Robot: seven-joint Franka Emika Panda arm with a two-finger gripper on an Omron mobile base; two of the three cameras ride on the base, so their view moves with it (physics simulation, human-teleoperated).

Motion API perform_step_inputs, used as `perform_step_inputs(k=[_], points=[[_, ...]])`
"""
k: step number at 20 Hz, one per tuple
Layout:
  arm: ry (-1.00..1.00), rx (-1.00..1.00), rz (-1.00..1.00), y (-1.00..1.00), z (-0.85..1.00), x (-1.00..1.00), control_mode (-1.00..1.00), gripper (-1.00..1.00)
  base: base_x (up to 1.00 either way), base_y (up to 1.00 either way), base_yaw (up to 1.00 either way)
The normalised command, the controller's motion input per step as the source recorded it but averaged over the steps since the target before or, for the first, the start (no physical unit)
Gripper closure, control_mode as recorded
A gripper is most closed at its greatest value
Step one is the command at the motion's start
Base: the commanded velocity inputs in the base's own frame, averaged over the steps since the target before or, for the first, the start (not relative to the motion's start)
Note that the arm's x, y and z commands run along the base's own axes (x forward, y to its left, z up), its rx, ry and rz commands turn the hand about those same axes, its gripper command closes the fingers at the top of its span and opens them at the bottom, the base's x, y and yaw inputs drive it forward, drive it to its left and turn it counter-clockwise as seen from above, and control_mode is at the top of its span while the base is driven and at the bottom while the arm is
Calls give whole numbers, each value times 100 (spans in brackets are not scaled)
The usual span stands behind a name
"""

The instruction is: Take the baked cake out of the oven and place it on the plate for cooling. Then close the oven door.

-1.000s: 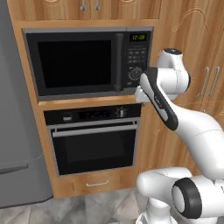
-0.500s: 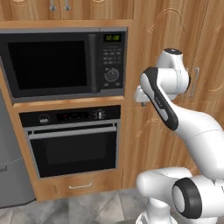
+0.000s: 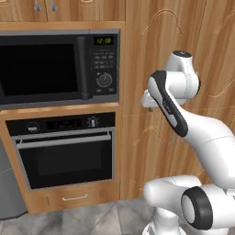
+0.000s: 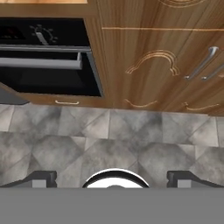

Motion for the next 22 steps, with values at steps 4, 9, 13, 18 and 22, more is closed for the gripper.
perform_step_inputs(k=[4, 9, 13, 18, 22], points=[[0, 0, 0, 0, 0, 0, 100, -100, 38, -33, 0], [0, 0, 0, 0, 0, 0, 100, -100, 35, -45, -3], [0, 0, 0, 0, 0, 0, 100, -100, 26, -40, -6], [0, 0, 0, 0, 0, 0, 100, -100, 38, -16, -1], [0, 0, 0, 0, 0, 0, 100, -100, 31, -15, 0]])
